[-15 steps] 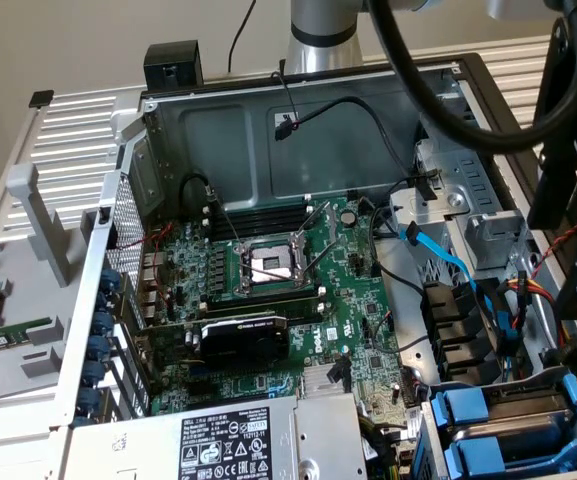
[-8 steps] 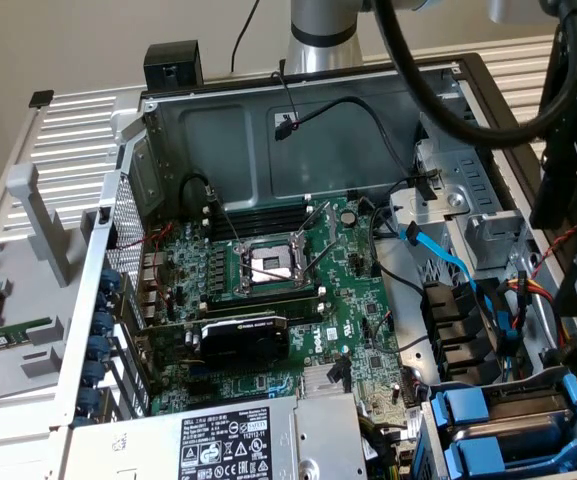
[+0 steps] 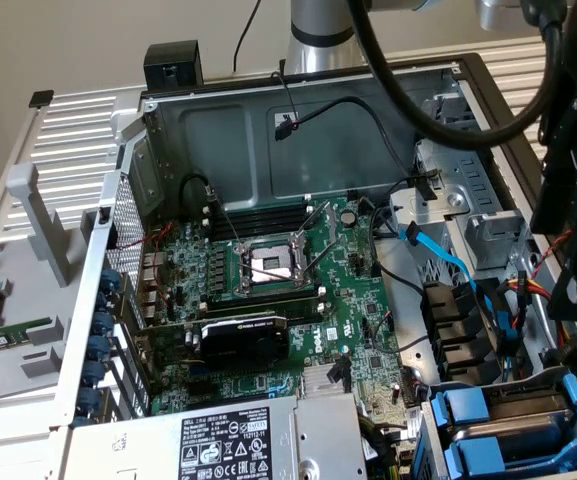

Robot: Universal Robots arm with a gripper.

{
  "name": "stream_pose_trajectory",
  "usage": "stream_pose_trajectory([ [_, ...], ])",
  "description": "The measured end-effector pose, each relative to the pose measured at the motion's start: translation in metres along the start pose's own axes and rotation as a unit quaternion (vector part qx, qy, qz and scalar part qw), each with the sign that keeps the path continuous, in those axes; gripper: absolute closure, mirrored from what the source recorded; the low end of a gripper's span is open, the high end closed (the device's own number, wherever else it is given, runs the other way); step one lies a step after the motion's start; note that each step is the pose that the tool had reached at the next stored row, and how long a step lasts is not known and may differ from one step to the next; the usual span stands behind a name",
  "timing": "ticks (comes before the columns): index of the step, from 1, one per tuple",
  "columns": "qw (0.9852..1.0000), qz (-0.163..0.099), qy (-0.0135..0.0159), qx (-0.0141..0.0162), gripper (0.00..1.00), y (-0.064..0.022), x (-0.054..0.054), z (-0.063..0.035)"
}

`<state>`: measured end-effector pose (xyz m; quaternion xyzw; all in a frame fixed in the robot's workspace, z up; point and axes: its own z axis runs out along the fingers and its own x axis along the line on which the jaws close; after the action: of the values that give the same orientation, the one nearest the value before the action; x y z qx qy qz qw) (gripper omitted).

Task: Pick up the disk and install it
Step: 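Insert the first disk wire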

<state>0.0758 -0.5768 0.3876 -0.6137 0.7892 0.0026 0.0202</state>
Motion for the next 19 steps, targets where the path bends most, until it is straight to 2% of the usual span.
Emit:
stream_pose_trajectory([
  [4, 0.9999, 0.011, -0.0009, 0.006, 0.35, 0.0003, 0.0, 0.003],
  [9, 0.9998, 0.018, -0.001, 0.0069, 0.35, 0.0069, -0.001, 0.0115],
  [10, 0.9998, 0.019, -0.0012, 0.0078, 0.35, 0.0075, -0.001, 0.0123],
  [14, 0.9995, 0.026, -0.004, 0.0192, 0.35, 0.0083, -0.002, 0.0139],
  [15, 0.9994, 0.028, -0.0044, 0.0208, 0.35, 0.0088, -0.002, 0.0147],
  [19, 0.999, 0.038, -0.004, 0.0214, 0.35, 0.0135, -0.001, 0.0217],
])
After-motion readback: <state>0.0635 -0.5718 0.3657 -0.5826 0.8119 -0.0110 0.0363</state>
